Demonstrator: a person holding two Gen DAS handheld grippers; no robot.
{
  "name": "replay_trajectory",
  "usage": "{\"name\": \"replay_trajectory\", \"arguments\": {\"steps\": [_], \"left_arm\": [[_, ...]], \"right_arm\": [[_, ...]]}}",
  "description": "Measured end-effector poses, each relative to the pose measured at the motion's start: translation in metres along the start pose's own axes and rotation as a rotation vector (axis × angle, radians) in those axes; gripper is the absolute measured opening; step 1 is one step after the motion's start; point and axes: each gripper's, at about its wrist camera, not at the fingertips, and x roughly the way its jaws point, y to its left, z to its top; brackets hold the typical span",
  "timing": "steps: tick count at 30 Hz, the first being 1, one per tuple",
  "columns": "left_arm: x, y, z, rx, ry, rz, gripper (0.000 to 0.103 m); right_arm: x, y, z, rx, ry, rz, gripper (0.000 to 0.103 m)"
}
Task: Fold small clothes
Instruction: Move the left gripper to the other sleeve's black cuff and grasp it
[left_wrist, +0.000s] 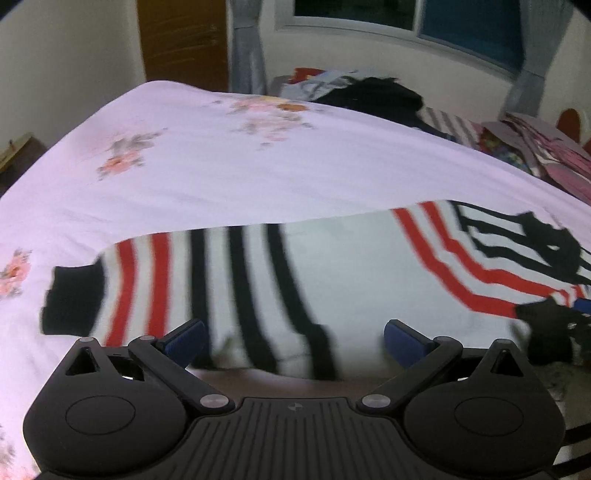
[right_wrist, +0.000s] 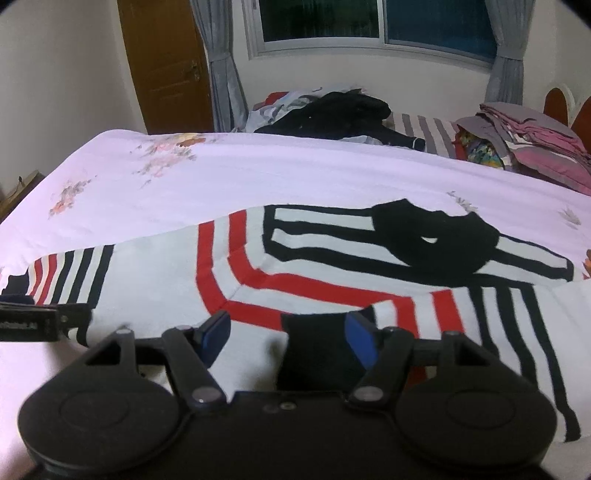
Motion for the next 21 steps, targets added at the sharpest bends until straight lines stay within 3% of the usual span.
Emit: {"name": "replay_trajectory", "arguments": {"steps": [12,15,19,21], "left_arm": [[0.021,0.094,-0.011,-0.144,0.046,0.083,0.102],[0.023,0.119,-0.02,-0.227,0.048,0.049,0.102],[0.031,0.155,-0.036,-0.42,0.04,-0.042,0.102],[0.034,0.162,-0.04,-0.463,0.005,-0.07,0.102]], "right_arm": [[0.013,0.018,0.005,-0.011,0.017,-0.009,0.068],[0.012,0.015,0.005,-0.003,0.016,-0.019,0.068],[0.012,0.008,0.003,0.011,0.021,-0.034,0.068],[0.015,0.004,0.001,0.017,0.029,-0.042,0.068]]}}
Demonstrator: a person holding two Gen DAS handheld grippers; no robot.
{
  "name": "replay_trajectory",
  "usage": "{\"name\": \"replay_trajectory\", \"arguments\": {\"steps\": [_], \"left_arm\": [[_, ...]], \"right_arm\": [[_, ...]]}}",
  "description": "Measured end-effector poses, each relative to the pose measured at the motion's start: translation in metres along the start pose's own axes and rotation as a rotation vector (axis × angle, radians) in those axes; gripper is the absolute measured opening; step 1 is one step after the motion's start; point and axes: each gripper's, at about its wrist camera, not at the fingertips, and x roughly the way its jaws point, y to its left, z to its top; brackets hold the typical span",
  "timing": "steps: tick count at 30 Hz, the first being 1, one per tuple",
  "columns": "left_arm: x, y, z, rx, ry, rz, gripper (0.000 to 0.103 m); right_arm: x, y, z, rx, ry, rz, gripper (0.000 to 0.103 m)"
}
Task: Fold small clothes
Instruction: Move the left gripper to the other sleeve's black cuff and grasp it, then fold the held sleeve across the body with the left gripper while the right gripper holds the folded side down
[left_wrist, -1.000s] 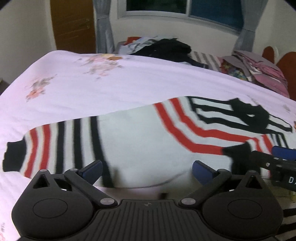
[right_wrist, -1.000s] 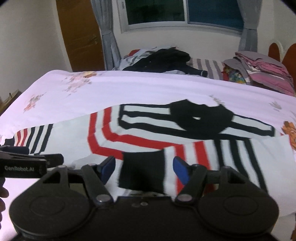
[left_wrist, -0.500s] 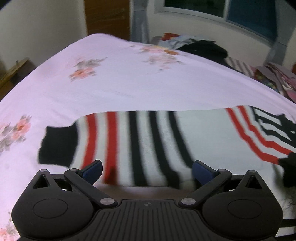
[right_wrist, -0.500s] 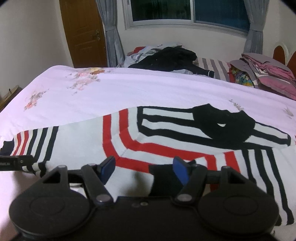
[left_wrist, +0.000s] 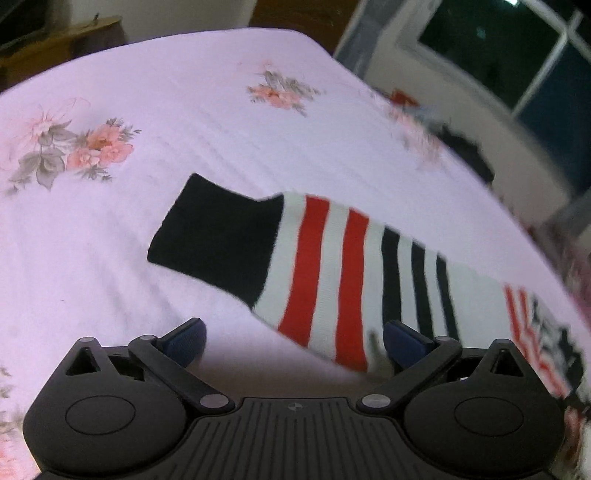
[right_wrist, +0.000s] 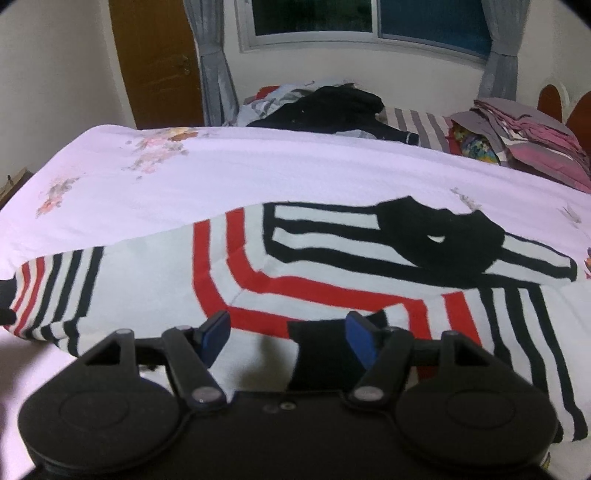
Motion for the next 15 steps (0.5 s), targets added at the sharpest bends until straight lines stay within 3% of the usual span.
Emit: {"name": "replay_trajectory", "arguments": {"steps": [4,7,9,10,12,15], "left_arm": [[0.009,0.005,0.004,-0.044,-0.053,-0.032,0.101],[0.013,0.007,0.011,-0.068,-0.089,-0.027,0.081],[0.015,0.008,0.016,-0.079,-0.1,-0.017,0.058],[0.013,0.009,0.017,-0.085,-0.104,-0.014,0.052],[0.016,0.014,0.021,-0.1,-0.096,-0.014,0.017],[0.019,0.018,0.023,-0.121,-0.077,-0.037,0.009]], "right_arm": [[0.002,-0.006,-0.002,0.012,0.002,-0.019,0.066],[0.0,-0.012,-0.001,0.026,-0.018,-0.035,0.066],[0.002,-0.016,-0.003,0.031,-0.015,-0.046,0.064],[0.005,-0.019,-0.004,0.033,0.001,-0.053,0.062],[0.01,-0.023,-0.007,0.049,0.023,-0.051,0.047],[0.009,-0.028,-0.009,0.059,-0.001,-0.069,0.046]]}}
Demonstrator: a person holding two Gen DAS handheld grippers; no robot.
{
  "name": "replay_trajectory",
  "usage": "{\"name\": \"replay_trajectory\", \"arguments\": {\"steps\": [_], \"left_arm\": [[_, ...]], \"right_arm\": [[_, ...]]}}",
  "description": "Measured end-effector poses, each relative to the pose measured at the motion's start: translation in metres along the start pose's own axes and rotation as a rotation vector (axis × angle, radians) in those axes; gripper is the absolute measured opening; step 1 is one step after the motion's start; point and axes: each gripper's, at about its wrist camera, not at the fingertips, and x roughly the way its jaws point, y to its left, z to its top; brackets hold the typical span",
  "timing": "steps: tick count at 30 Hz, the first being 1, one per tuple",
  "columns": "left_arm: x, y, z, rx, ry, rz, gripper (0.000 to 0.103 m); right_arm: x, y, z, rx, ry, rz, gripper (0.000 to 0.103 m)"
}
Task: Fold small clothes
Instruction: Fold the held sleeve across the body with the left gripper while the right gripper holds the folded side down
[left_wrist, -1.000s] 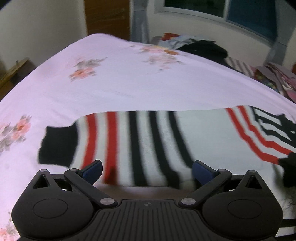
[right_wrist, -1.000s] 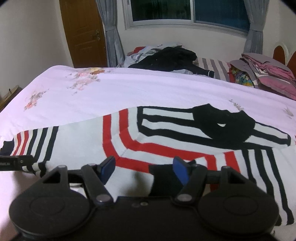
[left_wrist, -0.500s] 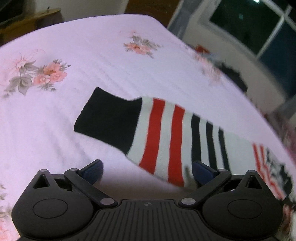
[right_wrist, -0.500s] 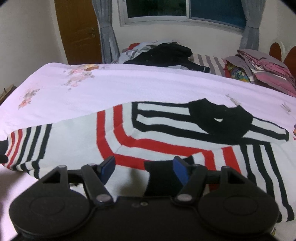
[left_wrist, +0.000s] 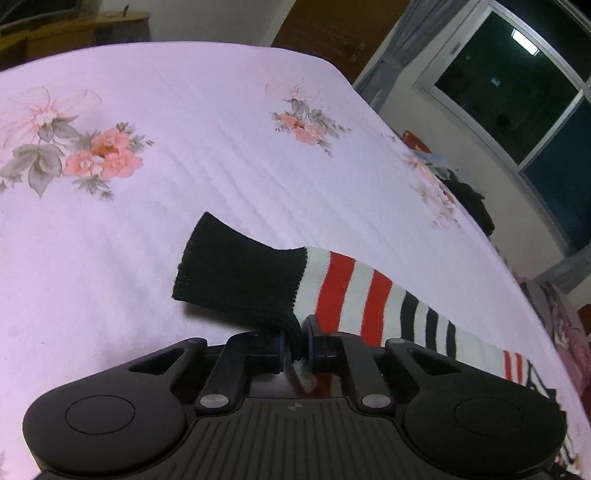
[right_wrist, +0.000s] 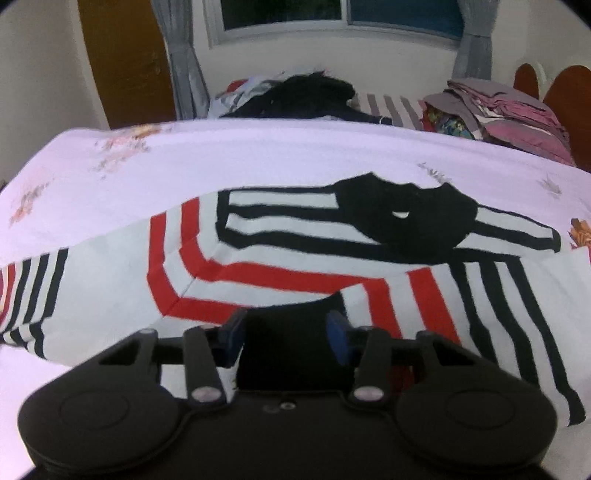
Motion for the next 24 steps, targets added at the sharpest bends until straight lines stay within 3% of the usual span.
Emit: {"name": "replay_trajectory", "arguments": {"steps": [3,8,13,18,24], "left_arm": [[-0.004,-0.01,-0.001,0.027,-0.016,-0.018,0.005],[-0.021,-0.05,0.001,0.125,-0.062,-0.095,0.005],[-0.042,-0.118,-0.004,0.262,-0.089,-0.236,0.005],[-0.046,-0.205,-0.033,0.374,-0.016,-0.41,0.005],[-0.032,-0.301,-0.116,0.542,0.128,-0.552,0.005]], "right_arm": [[0.018,0.001,-0.008,-0.035,0.073,0.0,0.049],[0.008,-0.004,-0.002,0.007,0.031,0.035,0.05],[-0.011,-0.019,-0.003,0.043,-0.007,0.053,0.053],[-0.031,-0.045,-0.004,0.083,-0.04,0.046,0.055],[-0.057,-0.092,-0.017,0.144,-0.06,-0.011,0.055]]}}
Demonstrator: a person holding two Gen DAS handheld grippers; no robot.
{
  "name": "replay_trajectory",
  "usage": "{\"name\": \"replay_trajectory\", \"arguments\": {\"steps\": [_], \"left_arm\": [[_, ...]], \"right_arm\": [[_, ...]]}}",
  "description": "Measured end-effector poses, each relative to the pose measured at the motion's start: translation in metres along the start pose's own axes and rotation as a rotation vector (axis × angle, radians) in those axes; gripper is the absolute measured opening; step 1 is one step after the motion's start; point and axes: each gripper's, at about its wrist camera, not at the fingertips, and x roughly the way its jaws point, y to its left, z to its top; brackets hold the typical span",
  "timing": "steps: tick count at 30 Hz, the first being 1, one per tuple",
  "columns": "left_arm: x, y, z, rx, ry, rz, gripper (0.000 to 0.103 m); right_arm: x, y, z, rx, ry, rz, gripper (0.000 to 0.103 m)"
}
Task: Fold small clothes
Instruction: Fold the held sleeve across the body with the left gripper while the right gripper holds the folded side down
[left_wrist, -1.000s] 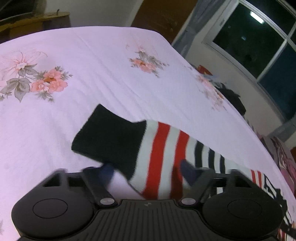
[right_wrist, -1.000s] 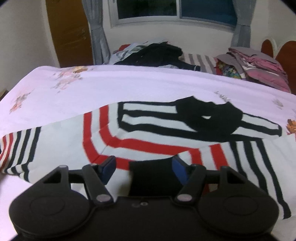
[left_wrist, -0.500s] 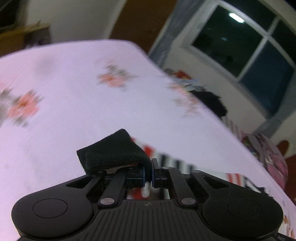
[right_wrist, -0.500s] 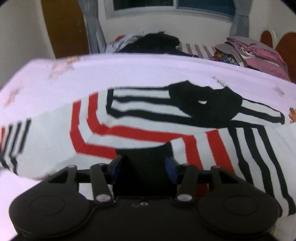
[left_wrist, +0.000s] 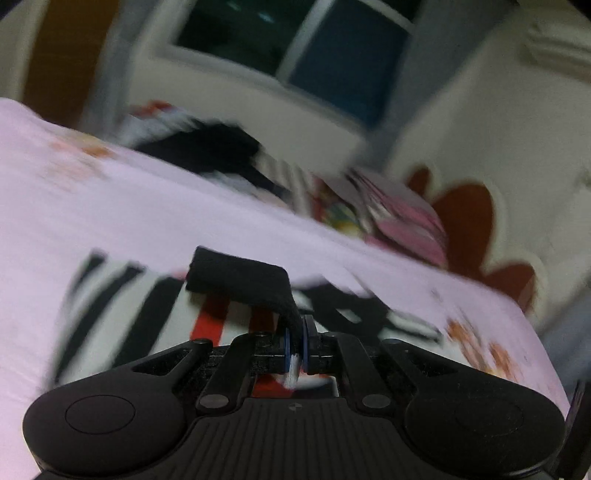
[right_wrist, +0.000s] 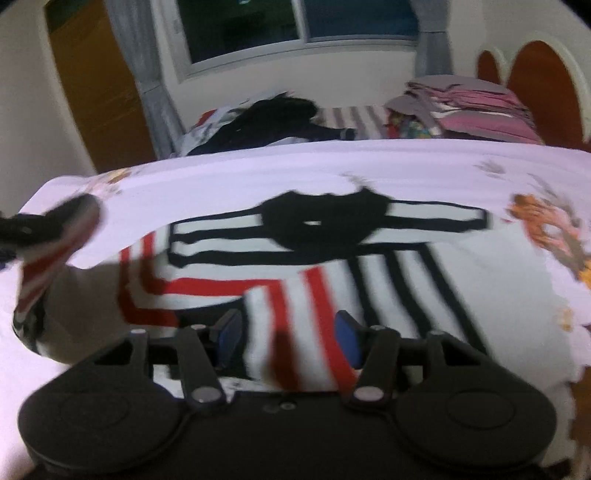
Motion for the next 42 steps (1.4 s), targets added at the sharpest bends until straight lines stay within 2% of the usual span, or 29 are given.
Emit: {"name": "replay_trajectory", "arguments": {"steps": [3,6,8,10,11,12,13,14,15,20,26,33,34,36,38,42], "left_arm": [[0.033,-0.037,-0.024,0.081,0.1,-0.033,0.005],[0.056,-0.058,-0.046,0.129,0.211,-0.023,0.006],[0.057,-0.063,-0.054,0.133,0.238,-0.013,0.006],[0.049,-0.064,-0.055,0.134,0.231,-0.004,0.007],[0.049,-0.06,-0.053,0.131,0.231,0.001,0.016],[0.045,-0.058,-0.051,0.123,0.227,0.004,0.042],[0.04,-0.056,-0.049,0.116,0.217,0.007,0.06],[0.034,-0.053,-0.046,0.113,0.191,0.023,0.085],[0.029,-0.052,-0.046,0.121,0.159,0.042,0.088],[0.004,-0.037,-0.035,0.139,0.112,0.085,0.088],[-0.034,0.002,-0.028,0.148,0.037,0.214,0.088],[-0.059,0.055,-0.04,0.077,0.039,0.334,0.088],[-0.059,0.059,-0.044,0.079,0.042,0.345,0.088],[-0.058,0.066,-0.05,0.088,0.059,0.361,0.088],[-0.054,0.069,-0.056,0.094,0.071,0.367,0.088],[-0.04,0.065,-0.065,0.132,0.073,0.364,0.087]], "right_arm": [[-0.008,-0.023,-0.006,0.024,0.009,-0.029,0.056],[-0.013,-0.039,-0.012,0.041,0.012,-0.043,0.058],[-0.015,-0.045,-0.016,0.048,0.011,-0.042,0.061],[-0.016,-0.048,-0.017,0.046,0.012,-0.032,0.062],[-0.016,-0.048,-0.018,0.046,0.012,-0.022,0.062],[-0.017,-0.048,-0.018,0.046,0.011,-0.009,0.062],[-0.016,-0.046,-0.018,0.043,0.01,0.002,0.063],[-0.016,-0.044,-0.017,0.038,0.011,0.011,0.063],[-0.015,-0.041,-0.017,0.032,0.014,0.02,0.064],[-0.012,-0.016,-0.015,-0.014,0.028,0.085,0.066],[-0.002,0.023,-0.015,-0.077,0.048,0.152,0.068],[0.021,0.061,-0.012,-0.136,0.08,0.165,0.065],[0.024,0.062,-0.01,-0.128,0.085,0.167,0.063],[0.027,0.062,-0.008,-0.117,0.094,0.158,0.04],[0.028,0.059,-0.005,-0.099,0.095,0.147,0.027],[0.021,0.049,0.002,-0.078,0.061,0.127,0.007]]}}
